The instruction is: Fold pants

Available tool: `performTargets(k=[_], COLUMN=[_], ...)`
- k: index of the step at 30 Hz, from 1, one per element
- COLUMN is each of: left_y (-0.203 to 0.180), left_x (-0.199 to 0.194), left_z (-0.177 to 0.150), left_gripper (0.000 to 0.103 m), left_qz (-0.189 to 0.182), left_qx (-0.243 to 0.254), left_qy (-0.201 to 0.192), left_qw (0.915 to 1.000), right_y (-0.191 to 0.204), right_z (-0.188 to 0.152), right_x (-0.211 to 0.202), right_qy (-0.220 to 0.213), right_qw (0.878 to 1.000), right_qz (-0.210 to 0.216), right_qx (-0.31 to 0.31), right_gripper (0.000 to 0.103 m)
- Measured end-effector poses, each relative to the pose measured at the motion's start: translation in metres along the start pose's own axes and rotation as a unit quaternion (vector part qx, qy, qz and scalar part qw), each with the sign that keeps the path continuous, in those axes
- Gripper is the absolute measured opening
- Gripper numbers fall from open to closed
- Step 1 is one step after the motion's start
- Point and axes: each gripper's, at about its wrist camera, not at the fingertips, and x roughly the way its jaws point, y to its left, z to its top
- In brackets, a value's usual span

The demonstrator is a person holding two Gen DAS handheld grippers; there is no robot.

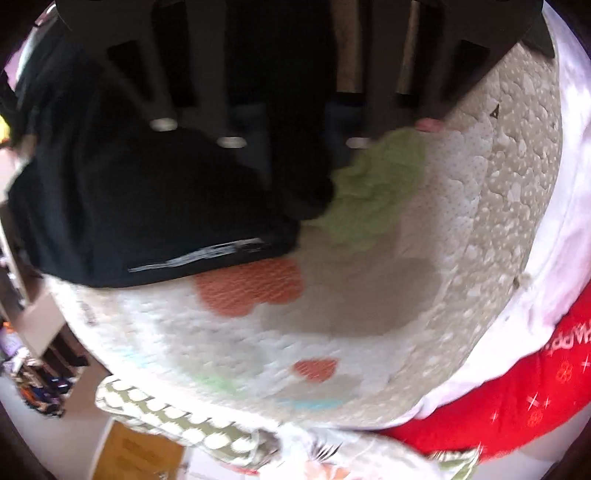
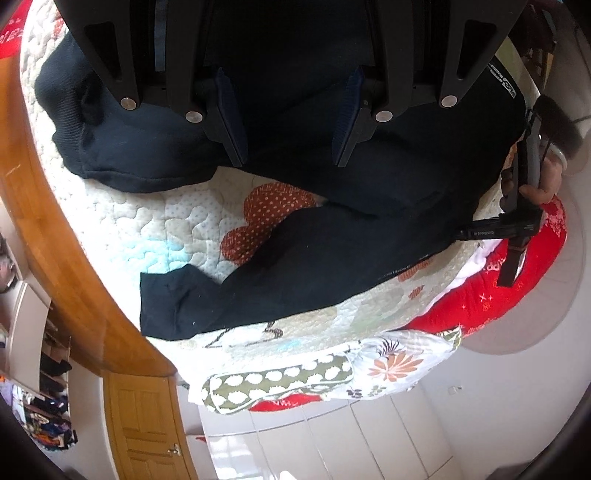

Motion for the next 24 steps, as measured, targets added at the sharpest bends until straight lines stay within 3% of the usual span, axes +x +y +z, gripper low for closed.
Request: performTargets(k=[4, 7, 9, 12, 16, 17, 19, 21, 24], left_y=[-0.026, -0.045, -0.05, -0.039, -0.011, -0.004, 0.012, 0.026, 0.034], left_x=[-0.08, -0.149, -0.176, -0.172, -0.142, -0.137, -0.132, -0.132, -0.142], left_z=[-0.034, -0.091, -0.136, -0.192, -0.228, -0.232, -0.234, -0.229, -0.224], left_gripper=[0.015, 0.015, 0.015, 0.015, 0.014, 0.006, 0.006, 0.006, 0.006], left_qz=[-0.051, -0.09, -0.099, -0.11, -0.074, -0.064, -0.047, -0.061, -0.056], left_qx=[0.046, 0.111, 0.142, 0.132, 0.081, 0.064, 0.032, -0.002, -0.01], left_qy=[-0.078, -0.14, -0.157, -0.125, -0.074, -0.07, -0.068, -0.069, -0.084], left_qw=[0.9946, 0.9797, 0.9723, 0.9771, 0.9912, 0.9934, 0.996, 0.9958, 0.9948], right_y=[-0.002, -0.001, -0.004, -0.014, -0.033, -0.038, -0.043, -0.047, -0.057], right_z=[0.0, -0.002, -0.006, -0.014, -0.027, -0.029, -0.031, -0.03, -0.02], right_x=[-0.018, -0.037, -0.05, -0.066, -0.071, -0.07, -0.064, -0.056, -0.036], right_qy=[-0.015, -0.033, -0.046, -0.058, -0.047, -0.044, -0.036, -0.03, -0.018], right_qw=[1.0, 0.999, 0.999, 0.998, 0.997, 0.997, 0.997, 0.996, 0.996], right_qz=[0.0, 0.001, 0.004, 0.001, -0.017, -0.023, -0.028, -0.017, -0.005], right_qx=[0.009, 0.008, 0.013, 0.028, 0.052, 0.055, 0.066, 0.077, 0.091], right_gripper=[0.046, 0.046, 0.046, 0.046, 0.046, 0.046, 0.047, 0.049, 0.05])
